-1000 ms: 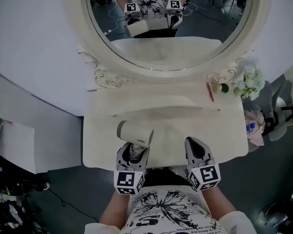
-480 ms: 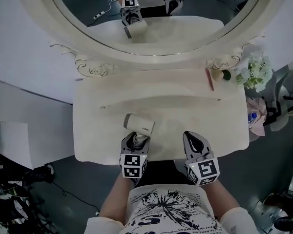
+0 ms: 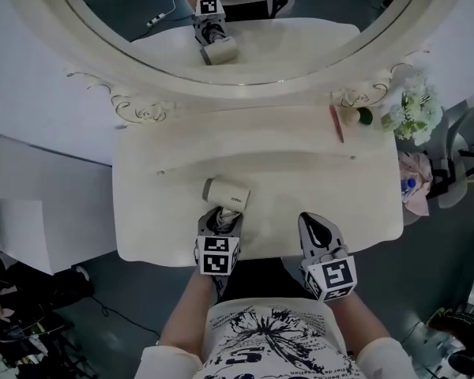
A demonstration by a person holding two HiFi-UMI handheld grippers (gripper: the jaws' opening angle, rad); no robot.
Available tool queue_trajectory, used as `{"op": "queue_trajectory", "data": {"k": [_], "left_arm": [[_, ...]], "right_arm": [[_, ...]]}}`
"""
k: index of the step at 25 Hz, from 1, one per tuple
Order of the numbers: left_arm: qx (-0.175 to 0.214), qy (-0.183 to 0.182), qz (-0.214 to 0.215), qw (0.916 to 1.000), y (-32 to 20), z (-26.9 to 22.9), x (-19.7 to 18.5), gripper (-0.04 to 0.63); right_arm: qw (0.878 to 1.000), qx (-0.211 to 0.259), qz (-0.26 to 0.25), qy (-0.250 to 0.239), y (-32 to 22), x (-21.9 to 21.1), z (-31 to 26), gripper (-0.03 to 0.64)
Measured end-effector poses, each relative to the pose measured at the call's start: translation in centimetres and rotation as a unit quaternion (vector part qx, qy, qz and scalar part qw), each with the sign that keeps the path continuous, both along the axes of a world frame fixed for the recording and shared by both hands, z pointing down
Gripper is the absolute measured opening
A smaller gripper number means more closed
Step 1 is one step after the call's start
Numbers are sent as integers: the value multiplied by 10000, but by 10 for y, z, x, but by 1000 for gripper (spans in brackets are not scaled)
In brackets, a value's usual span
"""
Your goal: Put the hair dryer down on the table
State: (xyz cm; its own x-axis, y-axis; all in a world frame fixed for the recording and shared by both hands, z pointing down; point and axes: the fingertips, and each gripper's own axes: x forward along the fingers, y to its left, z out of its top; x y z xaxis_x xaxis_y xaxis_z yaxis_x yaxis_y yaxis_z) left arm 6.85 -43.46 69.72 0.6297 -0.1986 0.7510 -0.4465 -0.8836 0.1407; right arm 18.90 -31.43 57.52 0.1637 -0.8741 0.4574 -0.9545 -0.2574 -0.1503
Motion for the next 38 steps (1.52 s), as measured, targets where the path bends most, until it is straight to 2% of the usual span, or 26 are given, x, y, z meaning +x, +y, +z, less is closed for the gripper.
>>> {"op": "queue_trajectory", "data": {"k": [4, 8, 10, 12, 14, 18, 19, 20, 21, 22, 28, 30, 33, 38], "left_arm": [[94, -184, 99, 9997, 1, 4, 2, 250], [135, 0, 42, 9999, -1, -1, 4, 257], [440, 67, 40, 9990, -3, -10, 3, 279], [952, 346, 172, 9947, -2, -30, 5, 279], [1307, 727, 282, 9884, 1, -56, 8, 279], [1387, 1293, 113, 9818, 1, -104, 8, 276], [1387, 1355, 33, 9810, -1, -114, 6, 239], [1408, 1374, -61, 9804, -4, -123, 3, 147], [1441, 1380, -148, 9798, -7, -130, 1, 92], [1476, 1398, -202, 9789, -10, -138, 0, 61], [1567, 1845, -261, 9699, -15, -188, -5, 21], [1545, 2114, -187, 9649, -13, -208, -5, 21], [1708, 2505, -61, 9529, -11, -239, -4, 21], [2011, 2916, -18, 9352, -10, -278, -3, 21]], "right_arm": [[10000, 34, -18, 32, -2, -3, -4, 18], [10000, 22, -17, 56, 0, -5, -6, 18], [10000, 29, -21, 83, 1, -6, -9, 19], [9999, 69, -48, 125, 1, -7, -14, 18], [9997, 127, -107, 186, -1, -8, -20, 19], [9992, 280, -150, 234, -2, -10, -35, 18], [9990, 332, -151, 244, -3, -10, -40, 18], [9988, 388, -153, 261, -3, -11, -44, 18], [9985, 446, -158, 278, -3, -11, -49, 18], [9982, 507, -162, 291, -3, -12, -53, 18], [9941, 982, -194, 407, -4, -18, -87, 18], [9919, 1153, -226, 477, -4, -19, -100, 18], [9879, 1366, -239, 695, -5, -18, -116, 18], [9821, 1652, -145, 896, -8, -11, -140, 18]]}}
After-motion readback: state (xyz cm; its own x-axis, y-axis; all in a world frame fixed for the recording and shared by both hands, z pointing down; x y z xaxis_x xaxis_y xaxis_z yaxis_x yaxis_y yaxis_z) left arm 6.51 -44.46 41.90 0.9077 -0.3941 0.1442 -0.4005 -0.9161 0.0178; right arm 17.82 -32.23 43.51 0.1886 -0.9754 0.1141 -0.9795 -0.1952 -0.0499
